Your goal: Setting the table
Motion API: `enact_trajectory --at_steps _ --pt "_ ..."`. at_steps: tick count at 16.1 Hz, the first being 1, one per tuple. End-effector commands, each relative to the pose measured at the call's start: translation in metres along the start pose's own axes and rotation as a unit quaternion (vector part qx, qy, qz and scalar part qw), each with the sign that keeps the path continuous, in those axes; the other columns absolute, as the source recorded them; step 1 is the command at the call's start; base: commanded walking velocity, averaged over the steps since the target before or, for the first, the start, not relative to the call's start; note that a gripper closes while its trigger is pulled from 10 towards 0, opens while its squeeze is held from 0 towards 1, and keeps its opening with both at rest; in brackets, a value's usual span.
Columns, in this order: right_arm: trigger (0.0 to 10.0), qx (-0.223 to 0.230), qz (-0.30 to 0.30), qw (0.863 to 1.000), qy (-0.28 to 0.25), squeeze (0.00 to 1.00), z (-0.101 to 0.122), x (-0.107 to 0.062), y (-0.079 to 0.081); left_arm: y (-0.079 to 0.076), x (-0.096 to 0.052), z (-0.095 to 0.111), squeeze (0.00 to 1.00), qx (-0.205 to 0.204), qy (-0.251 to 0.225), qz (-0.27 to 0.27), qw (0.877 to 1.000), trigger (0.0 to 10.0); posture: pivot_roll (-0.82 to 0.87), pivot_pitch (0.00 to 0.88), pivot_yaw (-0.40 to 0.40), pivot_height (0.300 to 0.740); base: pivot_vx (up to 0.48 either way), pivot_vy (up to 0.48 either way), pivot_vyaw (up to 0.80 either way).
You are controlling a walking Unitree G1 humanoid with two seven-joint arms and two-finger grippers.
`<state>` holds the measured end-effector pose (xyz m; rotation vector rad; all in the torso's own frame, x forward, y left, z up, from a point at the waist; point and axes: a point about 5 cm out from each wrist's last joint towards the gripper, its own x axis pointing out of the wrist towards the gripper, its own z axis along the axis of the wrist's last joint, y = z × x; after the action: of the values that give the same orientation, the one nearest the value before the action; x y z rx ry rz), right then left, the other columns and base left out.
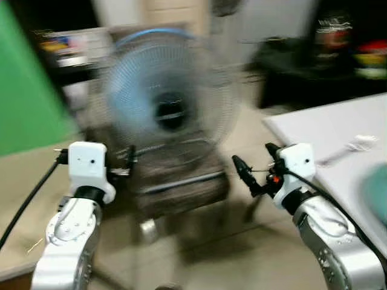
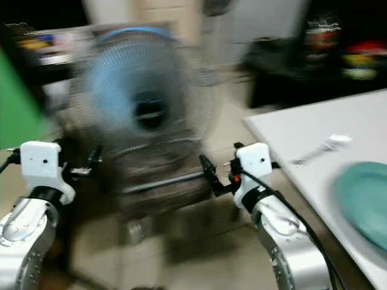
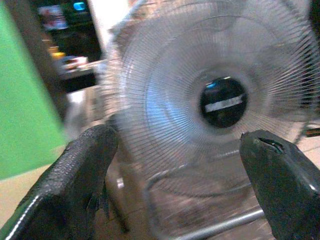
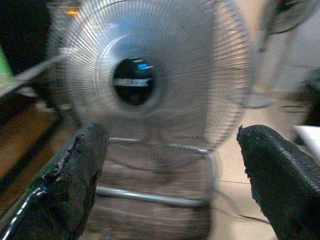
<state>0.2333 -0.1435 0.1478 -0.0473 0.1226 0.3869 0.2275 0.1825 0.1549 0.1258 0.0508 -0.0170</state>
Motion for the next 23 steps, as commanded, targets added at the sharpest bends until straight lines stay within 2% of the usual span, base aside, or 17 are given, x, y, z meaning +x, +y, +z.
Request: enact_trajectory --at_steps 1,3,5,8,14,16,23 --pt "10.0 0.009 0.005 1.0 -0.001 1.0 0.001 0.001 0.002 0.001 0.0 0.004 0.0 0.007 -0.005 0.0 1.0 10.0 -0.02 0.0 0.043 0.74 0.0 0.0 0.8" --pt "10.0 0.006 0.018 1.0 0.008 1.0 -0.005 0.006 0.005 0.003 -0.001 -0.002 0.0 0.013 0.003 0.009 1.0 10.0 0.0 0.0 0.043 0.74 0.0 -0.347 0.8" --pt "10.0 0.008 0.02 1.0 0.005 1.0 -0.001 0.009 0.002 0.001 0.002 0.007 0.0 0.012 -0.01 0.002 1.0 10.0 0.0 0.0 0.043 0.74 0.0 -0.373 0.8" --pt "10.0 0.008 0.02 1.0 0.007 1.0 -0.004 0.009 0.0 0.007 0.0 0.002 0.0 0.023 -0.004 0.012 1.0 10.0 0.0 0.0 0.043 0.74 0.0 -0.372 0.8" --pt "10.0 0.011 0.031 0.999 0.0 1.0 -0.002 0.011 0.002 0.006 0.003 0.006 0.0 0.023 -0.011 0.009 1.0 10.0 0.01 0.0 0.048 0.74 0.0 -0.372 0.8" --pt "10.0 0.011 0.032 0.999 0.0 1.0 -0.002 0.011 0.003 0.006 0.002 0.008 0.0 0.003 -0.013 0.014 1.0 10.0 0.01 0.0 0.042 0.74 0.0 0.0 0.8" --pt "10.0 0.01 0.028 1.0 -0.004 1.0 -0.002 0.015 0.002 0.005 0.007 0.01 0.0 -0.002 -0.024 0.017 1.0 10.0 0.01 0.0 0.037 0.74 0.081 0.0 0.8"
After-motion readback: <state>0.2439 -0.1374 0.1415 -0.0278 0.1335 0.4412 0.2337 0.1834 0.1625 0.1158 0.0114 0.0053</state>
